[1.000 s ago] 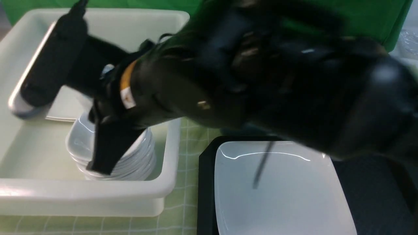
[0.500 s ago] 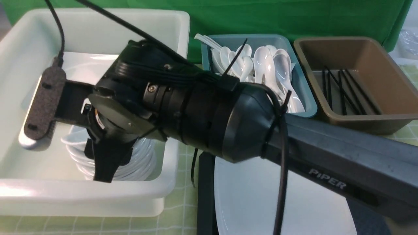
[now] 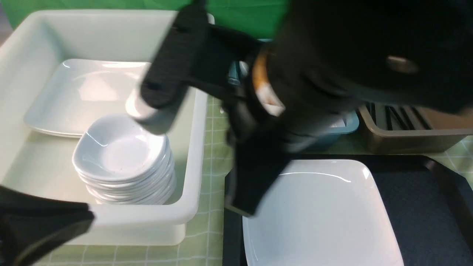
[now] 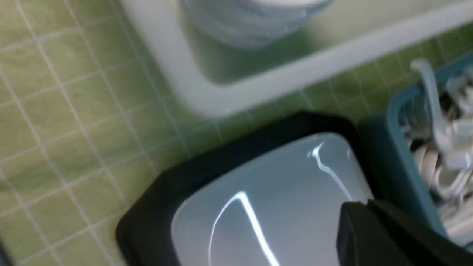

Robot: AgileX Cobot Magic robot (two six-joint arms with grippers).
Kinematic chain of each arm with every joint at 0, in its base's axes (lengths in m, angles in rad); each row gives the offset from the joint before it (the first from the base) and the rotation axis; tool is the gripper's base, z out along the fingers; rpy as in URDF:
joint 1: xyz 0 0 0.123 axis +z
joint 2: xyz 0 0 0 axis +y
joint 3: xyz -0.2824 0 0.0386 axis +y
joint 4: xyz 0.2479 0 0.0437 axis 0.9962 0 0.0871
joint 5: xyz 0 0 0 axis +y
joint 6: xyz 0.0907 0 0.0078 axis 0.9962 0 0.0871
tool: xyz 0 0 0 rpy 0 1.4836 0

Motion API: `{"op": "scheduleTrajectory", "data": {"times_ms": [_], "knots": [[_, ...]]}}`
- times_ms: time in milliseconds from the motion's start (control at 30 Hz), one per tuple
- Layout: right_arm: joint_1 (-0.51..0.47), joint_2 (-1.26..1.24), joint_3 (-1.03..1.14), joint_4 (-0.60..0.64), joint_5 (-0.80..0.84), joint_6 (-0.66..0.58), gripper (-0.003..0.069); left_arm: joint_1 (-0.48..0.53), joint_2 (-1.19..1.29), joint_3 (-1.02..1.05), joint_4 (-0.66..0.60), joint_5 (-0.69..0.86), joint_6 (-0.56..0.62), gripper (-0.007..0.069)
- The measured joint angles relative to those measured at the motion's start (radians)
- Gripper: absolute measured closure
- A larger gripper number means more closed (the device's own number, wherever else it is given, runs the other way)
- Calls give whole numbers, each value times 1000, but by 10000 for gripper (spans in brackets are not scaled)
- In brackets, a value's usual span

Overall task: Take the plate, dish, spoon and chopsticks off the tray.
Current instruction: Use the left arm to grab a plate from the dinner plate

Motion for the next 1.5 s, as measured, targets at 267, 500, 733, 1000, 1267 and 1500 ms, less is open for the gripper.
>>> {"op": "scheduleTrajectory", "data": {"times_ms": [267, 500, 733, 1000, 1267, 1500], "knots": [[-2, -542, 502, 0, 1, 345, 627, -259, 414, -26, 78, -98, 78, 613], [-2, -875, 704, 7, 2, 475, 627, -450, 790, -145, 199, -201, 132, 588], [-2, -1062, 736, 11, 1, 499, 627, -464, 986, -190, 256, -226, 210, 415], [-2, -1111, 737, 11, 1, 460, 624, -468, 1080, -193, 381, -323, 221, 197], [-2, -1111, 737, 11, 1, 431, 622, -468, 1141, -196, 443, -367, 221, 228], [-2, -1111, 738, 11, 1, 427, 622, -468, 1166, -205, 454, -351, 182, 270]]}}
